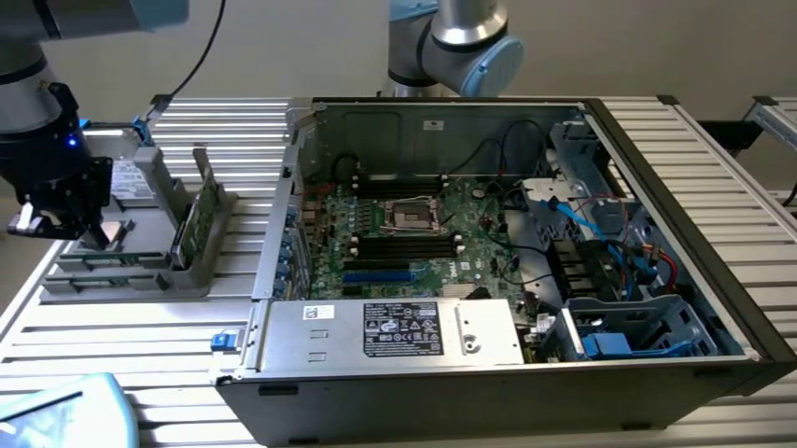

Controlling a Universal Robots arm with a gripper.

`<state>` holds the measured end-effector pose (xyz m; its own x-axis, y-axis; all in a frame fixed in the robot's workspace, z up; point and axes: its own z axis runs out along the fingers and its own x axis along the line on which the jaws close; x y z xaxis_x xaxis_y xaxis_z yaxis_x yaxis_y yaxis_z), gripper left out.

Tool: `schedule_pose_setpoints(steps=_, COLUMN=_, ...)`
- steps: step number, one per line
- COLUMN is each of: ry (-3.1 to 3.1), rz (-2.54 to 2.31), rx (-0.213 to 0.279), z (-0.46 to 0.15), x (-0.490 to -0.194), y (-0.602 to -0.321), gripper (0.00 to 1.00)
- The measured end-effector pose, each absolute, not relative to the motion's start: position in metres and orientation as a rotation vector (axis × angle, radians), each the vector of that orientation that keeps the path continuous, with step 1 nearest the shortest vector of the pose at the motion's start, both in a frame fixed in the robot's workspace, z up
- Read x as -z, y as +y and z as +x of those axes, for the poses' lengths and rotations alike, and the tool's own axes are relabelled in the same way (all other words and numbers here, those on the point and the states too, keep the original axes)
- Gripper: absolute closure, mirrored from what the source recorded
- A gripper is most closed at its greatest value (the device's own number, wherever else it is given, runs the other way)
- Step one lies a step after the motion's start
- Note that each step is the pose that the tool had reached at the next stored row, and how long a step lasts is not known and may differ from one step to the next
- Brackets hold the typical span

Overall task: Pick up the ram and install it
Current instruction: 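Pick up the ram and move it above insertion slot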

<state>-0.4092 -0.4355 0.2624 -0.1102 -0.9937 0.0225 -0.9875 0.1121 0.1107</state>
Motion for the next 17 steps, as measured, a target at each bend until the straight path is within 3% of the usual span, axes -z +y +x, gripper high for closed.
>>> schedule_pose_setpoints(steps=8, ry=-2.16, rz=2.177, rx=0.135, z=-0.4116, x=-0.2583, y=-0.4355, gripper=0.9)
schedule_pose_setpoints(steps=17, ry=-2.114, rz=2.221, rx=0.135, z=-0.4143, x=-0.2576, y=-0.4355, gripper=0.9)
